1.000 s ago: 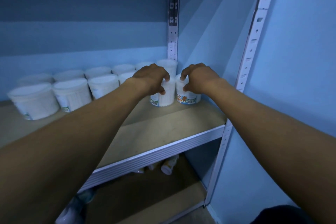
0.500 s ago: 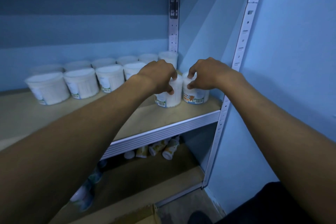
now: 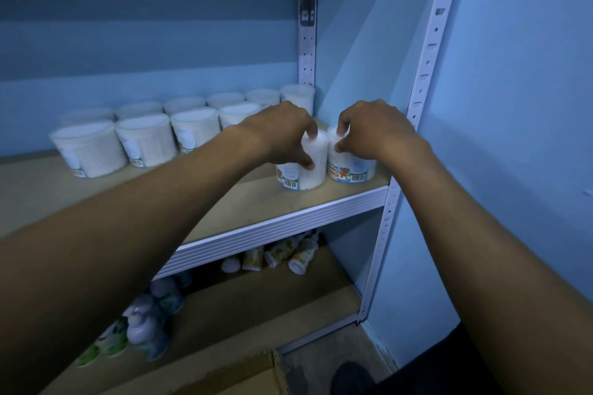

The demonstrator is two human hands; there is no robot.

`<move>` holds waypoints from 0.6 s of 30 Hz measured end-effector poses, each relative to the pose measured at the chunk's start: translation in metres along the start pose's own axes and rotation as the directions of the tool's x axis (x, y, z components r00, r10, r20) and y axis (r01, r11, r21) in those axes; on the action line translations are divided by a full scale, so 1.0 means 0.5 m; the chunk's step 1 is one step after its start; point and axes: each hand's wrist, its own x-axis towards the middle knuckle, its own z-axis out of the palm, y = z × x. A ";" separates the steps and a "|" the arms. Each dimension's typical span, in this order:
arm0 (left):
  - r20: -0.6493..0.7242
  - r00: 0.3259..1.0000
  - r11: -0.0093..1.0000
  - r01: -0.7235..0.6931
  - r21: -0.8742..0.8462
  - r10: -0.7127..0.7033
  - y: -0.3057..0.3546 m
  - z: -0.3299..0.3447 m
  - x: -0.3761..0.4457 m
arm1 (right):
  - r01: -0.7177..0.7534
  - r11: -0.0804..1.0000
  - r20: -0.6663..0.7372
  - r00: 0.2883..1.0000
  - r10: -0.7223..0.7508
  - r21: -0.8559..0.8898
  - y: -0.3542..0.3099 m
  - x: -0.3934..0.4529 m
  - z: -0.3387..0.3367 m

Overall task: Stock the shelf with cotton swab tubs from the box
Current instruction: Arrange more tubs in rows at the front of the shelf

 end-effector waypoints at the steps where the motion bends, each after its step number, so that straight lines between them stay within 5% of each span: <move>1: 0.018 1.000 1.000 0.002 -0.010 -0.002 0.001 -0.007 -0.001 | -0.002 1.000 0.002 1.000 0.002 0.007 0.000 -0.001 -0.002; 10: 0.069 0.997 0.998 0.029 -0.050 -0.025 0.002 -0.030 0.006 | 0.022 0.999 0.088 0.996 -0.026 0.047 0.006 -0.009 -0.026; 18: -0.034 0.997 0.996 0.067 0.060 -0.065 0.024 -0.019 0.008 | 0.035 0.996 0.210 0.976 -0.052 0.086 0.014 -0.008 -0.051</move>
